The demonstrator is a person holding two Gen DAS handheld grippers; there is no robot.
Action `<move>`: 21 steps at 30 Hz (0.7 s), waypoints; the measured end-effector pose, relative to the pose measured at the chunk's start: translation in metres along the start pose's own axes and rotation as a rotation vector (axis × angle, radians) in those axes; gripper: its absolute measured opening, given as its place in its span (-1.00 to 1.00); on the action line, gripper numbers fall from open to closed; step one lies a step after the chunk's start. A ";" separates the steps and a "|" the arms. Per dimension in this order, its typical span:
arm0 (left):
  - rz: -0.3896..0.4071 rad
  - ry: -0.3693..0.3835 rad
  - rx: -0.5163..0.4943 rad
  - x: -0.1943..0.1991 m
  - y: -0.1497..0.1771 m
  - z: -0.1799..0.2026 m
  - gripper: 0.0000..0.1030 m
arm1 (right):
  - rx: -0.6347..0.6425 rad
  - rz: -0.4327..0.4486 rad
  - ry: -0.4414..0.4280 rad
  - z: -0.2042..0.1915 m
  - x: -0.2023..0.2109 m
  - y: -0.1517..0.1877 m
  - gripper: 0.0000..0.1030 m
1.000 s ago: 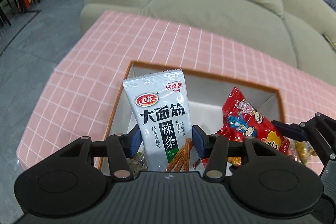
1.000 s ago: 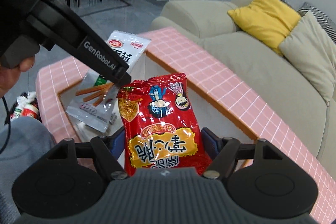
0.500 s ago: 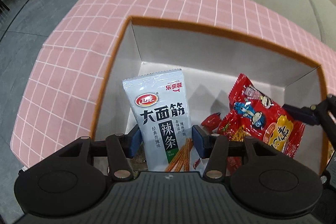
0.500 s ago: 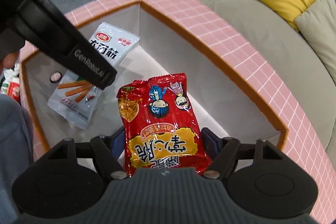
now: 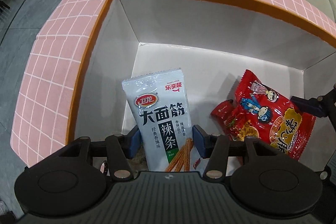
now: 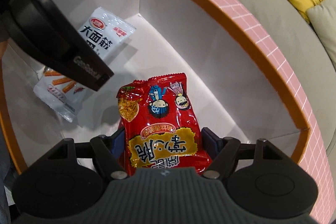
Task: Organize snacks
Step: 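Carry both packets into the box and open both tools to release them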
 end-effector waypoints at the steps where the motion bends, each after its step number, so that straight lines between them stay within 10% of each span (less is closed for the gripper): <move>1: 0.002 -0.001 0.005 0.000 0.000 -0.001 0.21 | -0.003 -0.002 -0.001 0.001 -0.001 0.000 0.40; 21: 0.128 0.060 0.055 0.060 0.011 -0.019 0.43 | -0.070 0.139 0.031 0.003 0.058 -0.002 0.69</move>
Point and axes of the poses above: each gripper's, at about its wrist camera, not at the fingertips, and x roughly against the way its jaws point, z to its right, y to its underside, the point moved 3 cm from there along -x, roughly the way its jaws point, and after that the axes turned 9 degrees about -y, right-handed, at the moved point
